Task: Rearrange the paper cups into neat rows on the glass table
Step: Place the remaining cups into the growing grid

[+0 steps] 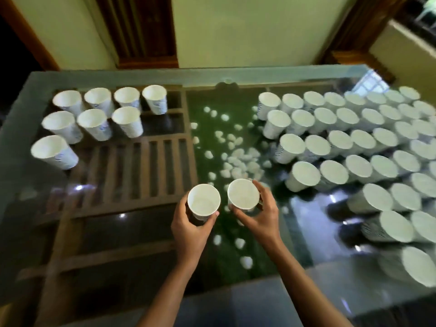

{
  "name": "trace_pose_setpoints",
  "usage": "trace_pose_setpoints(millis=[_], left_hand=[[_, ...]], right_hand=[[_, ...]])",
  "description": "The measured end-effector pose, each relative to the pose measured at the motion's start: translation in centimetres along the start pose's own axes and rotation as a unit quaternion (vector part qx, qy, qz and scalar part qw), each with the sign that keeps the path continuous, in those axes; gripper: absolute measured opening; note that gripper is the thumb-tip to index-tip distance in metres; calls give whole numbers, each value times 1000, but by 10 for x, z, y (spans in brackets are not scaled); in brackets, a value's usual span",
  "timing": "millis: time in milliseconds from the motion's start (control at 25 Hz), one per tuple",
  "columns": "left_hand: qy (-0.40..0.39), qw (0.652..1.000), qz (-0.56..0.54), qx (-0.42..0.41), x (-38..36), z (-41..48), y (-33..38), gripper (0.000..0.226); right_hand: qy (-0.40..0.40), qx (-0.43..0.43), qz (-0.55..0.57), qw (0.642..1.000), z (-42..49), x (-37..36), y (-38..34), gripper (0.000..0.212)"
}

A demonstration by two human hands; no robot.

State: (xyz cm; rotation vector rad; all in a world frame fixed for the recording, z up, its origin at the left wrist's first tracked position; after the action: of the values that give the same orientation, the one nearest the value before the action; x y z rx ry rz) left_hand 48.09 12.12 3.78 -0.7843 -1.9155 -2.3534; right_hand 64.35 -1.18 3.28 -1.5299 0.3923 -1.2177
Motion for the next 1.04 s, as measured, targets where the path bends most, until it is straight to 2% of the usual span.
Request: trace_pose_setpoints(millis=[280, 440, 680, 1040], left_hand=[[-119, 992, -24, -19, -122, -72, 50, 70], [-155, 987, -19, -27, -177, -97, 70, 69], [-156, 987, -30, -11, -226, -108, 82, 69], [-176, 984, -17, -7, -235, -111, 72, 67]], right_hand=[[125, -84, -12, 989, -21, 146, 81, 81], [146, -120, -30, 981, -16, 192, 117, 81], [146, -135, -26, 980, -2, 212, 148, 81], [144, -117, -29, 982, 1, 211, 142, 84]])
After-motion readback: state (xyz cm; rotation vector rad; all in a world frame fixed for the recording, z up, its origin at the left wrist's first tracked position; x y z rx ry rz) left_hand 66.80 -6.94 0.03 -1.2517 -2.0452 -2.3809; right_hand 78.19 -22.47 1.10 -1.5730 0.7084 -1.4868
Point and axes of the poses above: each hand's wrist, its own z-axis towards the middle knuckle, its own x-axis out of the back of the hand, y = z × x, the point moved 8 cm from there along z, towards the middle knuckle, and after that the axes turned 1 degree about -x, right-handed, at the moved point
